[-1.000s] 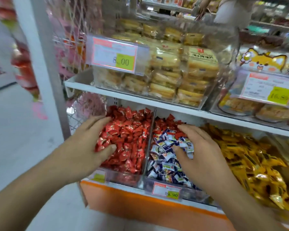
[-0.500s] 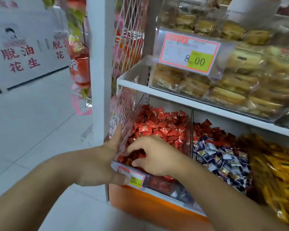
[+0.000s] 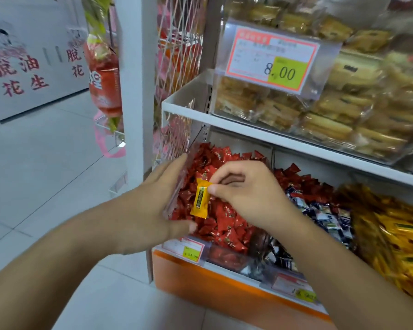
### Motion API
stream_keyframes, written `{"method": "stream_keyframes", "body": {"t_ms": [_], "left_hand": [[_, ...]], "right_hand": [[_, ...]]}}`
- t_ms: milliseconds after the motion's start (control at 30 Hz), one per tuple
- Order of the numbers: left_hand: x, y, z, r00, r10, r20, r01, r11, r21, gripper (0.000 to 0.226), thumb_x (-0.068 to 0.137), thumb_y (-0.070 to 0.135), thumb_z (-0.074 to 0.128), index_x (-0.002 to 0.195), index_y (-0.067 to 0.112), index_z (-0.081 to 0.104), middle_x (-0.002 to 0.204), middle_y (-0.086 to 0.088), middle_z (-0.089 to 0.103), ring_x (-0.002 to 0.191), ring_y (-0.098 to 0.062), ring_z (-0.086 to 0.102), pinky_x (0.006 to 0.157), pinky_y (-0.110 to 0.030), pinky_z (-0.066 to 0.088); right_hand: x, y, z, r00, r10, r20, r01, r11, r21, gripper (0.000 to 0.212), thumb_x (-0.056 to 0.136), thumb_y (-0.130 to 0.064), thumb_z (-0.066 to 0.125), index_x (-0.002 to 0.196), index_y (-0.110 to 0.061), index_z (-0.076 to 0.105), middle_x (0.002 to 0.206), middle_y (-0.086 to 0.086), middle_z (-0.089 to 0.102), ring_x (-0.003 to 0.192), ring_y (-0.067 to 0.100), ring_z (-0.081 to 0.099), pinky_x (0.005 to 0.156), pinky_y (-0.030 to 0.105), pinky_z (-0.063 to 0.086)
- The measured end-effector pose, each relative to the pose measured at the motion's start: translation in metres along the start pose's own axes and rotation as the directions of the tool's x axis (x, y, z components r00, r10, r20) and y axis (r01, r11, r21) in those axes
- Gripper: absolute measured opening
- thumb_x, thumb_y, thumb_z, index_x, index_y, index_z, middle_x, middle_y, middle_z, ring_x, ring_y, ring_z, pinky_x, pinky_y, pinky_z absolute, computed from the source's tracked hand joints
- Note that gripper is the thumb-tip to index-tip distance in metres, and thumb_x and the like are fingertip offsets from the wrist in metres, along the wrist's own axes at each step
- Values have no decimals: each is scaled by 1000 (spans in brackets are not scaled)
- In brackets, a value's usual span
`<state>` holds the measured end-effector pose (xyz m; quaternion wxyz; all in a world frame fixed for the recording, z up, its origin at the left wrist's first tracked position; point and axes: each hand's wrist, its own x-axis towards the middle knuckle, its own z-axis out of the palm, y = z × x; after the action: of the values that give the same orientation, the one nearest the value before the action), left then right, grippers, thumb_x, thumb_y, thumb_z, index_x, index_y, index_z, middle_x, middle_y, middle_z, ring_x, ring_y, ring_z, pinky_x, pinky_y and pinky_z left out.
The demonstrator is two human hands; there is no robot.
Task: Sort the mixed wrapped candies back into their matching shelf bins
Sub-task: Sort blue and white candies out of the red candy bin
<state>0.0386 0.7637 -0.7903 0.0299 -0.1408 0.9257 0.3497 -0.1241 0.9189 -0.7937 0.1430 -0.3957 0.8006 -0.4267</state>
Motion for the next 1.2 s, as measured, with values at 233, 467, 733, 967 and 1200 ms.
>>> {"method": "stream_keyframes", "body": {"t_ms": [233, 467, 733, 967, 1200], "left_hand": [[9, 48, 34, 992, 61, -111, -101, 912, -398, 20, 91, 35, 75, 109, 30, 71, 101, 8, 77, 100, -5, 71, 98, -38, 56], [15, 97, 73, 989, 145, 8, -126, 887, -444, 3, 91, 30, 76, 94, 29, 77, 84, -7, 74, 81, -19, 72, 84, -39, 59], [28, 125, 96, 988, 91, -124, -143, 841, -521, 14, 88, 32, 76, 101, 29, 76, 89, -6, 73, 89, -12, 72, 85, -37, 55], [39, 94, 83, 959, 23, -281, -133, 916, -377, 12, 91, 25, 75, 98, 35, 74, 93, 10, 77, 95, -2, 71, 98, -43, 52], [56, 39, 64, 919, 68, -389, -76, 997, -8, 31, 89, 9, 71, 111, 30, 68, 102, 11, 69, 95, -4, 64, 93, -40, 56]], "right_hand": [[-62, -9, -42, 981, 125, -149, -79, 956, 283, 7, 88, -9, 80, 84, -12, 76, 83, 4, 77, 77, 18, 74, 69, 39, 65], [-126, 18, -87, 995, -99, -34, 78, 918, -390, 35, 93, -31, 76, 122, -45, 62, 120, -27, 59, 114, -3, 54, 94, 25, 49], [-161, 73, -171, 867, 83, -491, -333, 829, -448, 18, 93, -40, 73, 109, -35, 67, 102, -21, 63, 85, -1, 56, 71, 15, 41], [-150, 101, -202, 746, 252, -616, -597, 662, -453, 42, 95, -33, 69, 133, -17, 64, 107, 9, 71, 105, 32, 63, 82, 34, 49], [-128, 68, -145, 954, 88, -285, -241, 790, -564, 44, 100, -34, 61, 144, -33, 53, 140, -12, 53, 110, 9, 55, 94, 14, 37]]}}
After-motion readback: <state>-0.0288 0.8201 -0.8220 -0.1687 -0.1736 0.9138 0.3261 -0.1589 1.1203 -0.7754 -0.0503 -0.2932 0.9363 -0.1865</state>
